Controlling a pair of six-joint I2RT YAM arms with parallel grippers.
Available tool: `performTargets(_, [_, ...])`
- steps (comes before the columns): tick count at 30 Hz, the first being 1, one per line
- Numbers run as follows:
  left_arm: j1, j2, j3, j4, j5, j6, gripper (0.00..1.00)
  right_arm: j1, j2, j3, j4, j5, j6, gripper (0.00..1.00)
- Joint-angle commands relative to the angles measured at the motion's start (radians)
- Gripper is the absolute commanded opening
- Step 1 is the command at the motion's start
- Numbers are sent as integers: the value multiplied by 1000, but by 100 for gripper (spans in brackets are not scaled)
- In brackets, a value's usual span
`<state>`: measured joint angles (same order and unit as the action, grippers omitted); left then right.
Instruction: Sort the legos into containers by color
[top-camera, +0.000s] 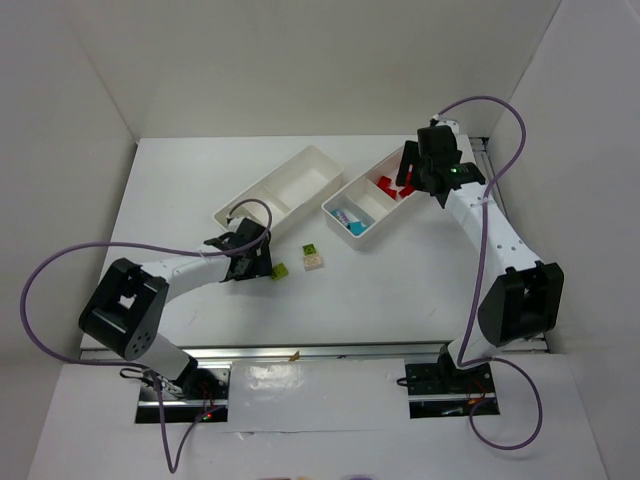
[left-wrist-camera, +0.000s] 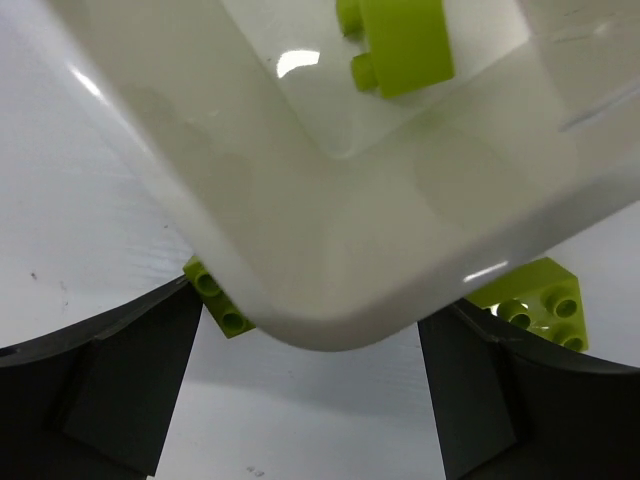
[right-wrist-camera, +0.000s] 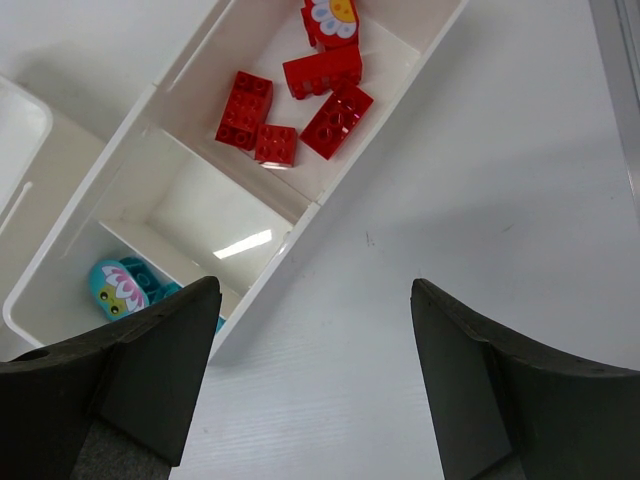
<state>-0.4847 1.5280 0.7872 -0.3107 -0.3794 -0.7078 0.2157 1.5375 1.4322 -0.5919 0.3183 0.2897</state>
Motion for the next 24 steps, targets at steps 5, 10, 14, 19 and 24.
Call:
performTargets(5, [-54, -3, 24, 88, 80, 18, 95, 8, -40, 5, 1, 8, -12, 84])
performTargets(10, [-172, 37, 81, 78, 116, 18, 93, 8, -40, -6, 1, 8, -3, 84])
performTargets(14, [-248, 72, 136, 1, 65, 4, 94, 8, -40, -6, 1, 8, -3, 84])
performTargets(19, [-247, 70, 156, -117, -45, -47, 98, 8, -40, -15, 1, 18, -12, 84])
performTargets(24, [-227, 70, 178, -157, -79, -70, 98, 8, -40, -27, 1, 18, -12, 84])
